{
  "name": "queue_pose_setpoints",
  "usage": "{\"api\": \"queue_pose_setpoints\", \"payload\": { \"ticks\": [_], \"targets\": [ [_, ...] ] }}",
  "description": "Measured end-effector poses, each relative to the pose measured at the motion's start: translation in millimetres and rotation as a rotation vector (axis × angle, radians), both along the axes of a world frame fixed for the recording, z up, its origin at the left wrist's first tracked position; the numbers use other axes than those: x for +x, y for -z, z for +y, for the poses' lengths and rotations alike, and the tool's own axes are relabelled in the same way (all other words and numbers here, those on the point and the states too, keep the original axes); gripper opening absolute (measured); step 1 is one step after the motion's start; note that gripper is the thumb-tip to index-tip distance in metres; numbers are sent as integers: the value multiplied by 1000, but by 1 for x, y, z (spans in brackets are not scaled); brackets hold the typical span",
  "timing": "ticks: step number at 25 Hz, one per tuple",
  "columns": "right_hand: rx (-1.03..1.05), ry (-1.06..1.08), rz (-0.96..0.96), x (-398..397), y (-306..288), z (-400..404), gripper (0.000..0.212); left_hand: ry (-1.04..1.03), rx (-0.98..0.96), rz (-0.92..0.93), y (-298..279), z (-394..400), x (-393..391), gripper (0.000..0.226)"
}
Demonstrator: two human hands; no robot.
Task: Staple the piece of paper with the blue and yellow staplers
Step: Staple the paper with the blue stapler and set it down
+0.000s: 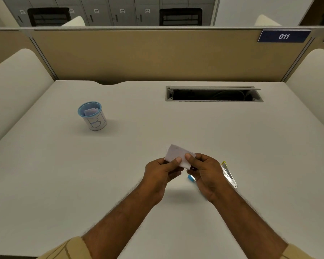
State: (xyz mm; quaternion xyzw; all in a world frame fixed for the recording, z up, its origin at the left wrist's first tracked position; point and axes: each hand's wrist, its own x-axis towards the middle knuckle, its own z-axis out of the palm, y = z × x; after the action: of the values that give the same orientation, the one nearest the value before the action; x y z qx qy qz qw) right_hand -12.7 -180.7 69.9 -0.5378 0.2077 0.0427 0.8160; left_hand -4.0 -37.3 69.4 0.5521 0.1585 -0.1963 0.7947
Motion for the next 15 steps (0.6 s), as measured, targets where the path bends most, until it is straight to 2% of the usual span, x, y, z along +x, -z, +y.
{"api": "queue_pose_setpoints", "payload": {
  "ticks": [6,8,11,15],
  "targets": [
    [89,41,50,1,7,5,10,-113,-178,66,3,-4,-3,32],
    [137,61,78,-1,11,6,6,-109,-146,26,3,-5,-7,34],
    [199,108,127,-3,18,10,4,-56,0,-132,7,-9,-17,28],
    [136,56,140,-8,23,13,16,-262,95,-143,7,-7,-16,31]
  ]
}}
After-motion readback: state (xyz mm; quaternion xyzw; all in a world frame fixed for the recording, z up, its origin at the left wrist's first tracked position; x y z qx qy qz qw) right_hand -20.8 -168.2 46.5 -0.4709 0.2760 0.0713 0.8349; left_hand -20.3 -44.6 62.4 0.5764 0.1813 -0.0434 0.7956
